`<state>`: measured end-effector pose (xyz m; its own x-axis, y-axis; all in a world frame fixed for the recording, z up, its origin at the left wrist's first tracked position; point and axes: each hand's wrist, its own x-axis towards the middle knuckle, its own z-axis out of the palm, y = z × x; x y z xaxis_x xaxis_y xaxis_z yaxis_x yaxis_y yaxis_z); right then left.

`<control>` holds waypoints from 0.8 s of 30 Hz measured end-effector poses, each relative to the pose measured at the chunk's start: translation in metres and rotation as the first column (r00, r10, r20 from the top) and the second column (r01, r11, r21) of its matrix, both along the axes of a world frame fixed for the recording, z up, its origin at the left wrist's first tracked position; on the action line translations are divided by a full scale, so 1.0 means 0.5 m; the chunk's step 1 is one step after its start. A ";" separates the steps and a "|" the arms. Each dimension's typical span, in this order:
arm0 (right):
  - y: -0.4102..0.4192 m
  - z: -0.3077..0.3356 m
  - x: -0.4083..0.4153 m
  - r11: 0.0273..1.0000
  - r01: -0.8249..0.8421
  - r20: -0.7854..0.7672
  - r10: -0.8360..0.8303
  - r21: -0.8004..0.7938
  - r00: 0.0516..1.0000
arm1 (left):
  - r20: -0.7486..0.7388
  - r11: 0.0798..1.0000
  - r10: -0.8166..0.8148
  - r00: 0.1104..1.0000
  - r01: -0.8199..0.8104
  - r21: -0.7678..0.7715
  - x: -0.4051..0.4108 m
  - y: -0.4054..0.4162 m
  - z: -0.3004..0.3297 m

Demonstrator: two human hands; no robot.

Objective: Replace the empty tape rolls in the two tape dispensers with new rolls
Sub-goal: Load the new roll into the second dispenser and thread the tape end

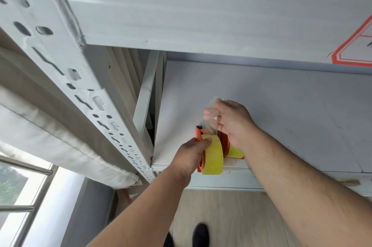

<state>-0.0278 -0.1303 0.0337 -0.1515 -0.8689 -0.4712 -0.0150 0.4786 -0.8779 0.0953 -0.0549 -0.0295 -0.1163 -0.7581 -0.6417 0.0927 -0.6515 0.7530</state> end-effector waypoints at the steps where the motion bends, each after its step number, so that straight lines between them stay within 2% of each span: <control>1: 0.002 0.004 0.000 1.000 0.006 0.017 -0.006 0.000 1.000 | -0.019 0.999 0.042 0.999 -0.042 -0.011 -0.002 0.005 0.002; 4: 0.009 0.025 -0.006 0.999 0.030 0.065 -0.029 -0.014 0.997 | -0.105 0.981 0.183 0.977 -0.189 -0.051 0.005 0.030 0.008; 7: 0.018 0.045 -0.018 0.998 0.034 0.035 -0.032 -0.059 0.999 | -0.112 0.939 0.300 0.947 -0.314 -0.141 0.023 0.060 0.027; 11: 0.042 0.061 -0.025 0.991 0.003 -0.122 -0.020 -0.134 0.992 | -0.040 0.891 0.325 0.945 -0.320 -0.323 0.057 0.085 0.064; 13: 0.052 0.068 -0.026 0.990 0.021 -0.141 -0.041 -0.140 0.989 | -0.020 0.877 0.330 0.944 -0.315 -0.363 0.068 0.092 0.081; 16: 0.063 0.085 -0.028 0.995 0.056 -0.051 -0.060 -0.086 0.997 | 0.011 0.864 0.317 0.948 -0.284 -0.417 0.075 0.101 0.091; 19: 0.070 0.103 -0.027 0.998 0.065 0.019 -0.064 -0.017 0.998 | -0.074 0.855 0.290 0.954 -0.293 -0.427 0.077 0.111 0.110; 24: 0.077 0.124 -0.022 0.997 0.076 0.146 -0.071 -0.030 0.987 | -0.051 0.866 0.254 0.966 -0.251 -0.432 0.069 0.125 0.142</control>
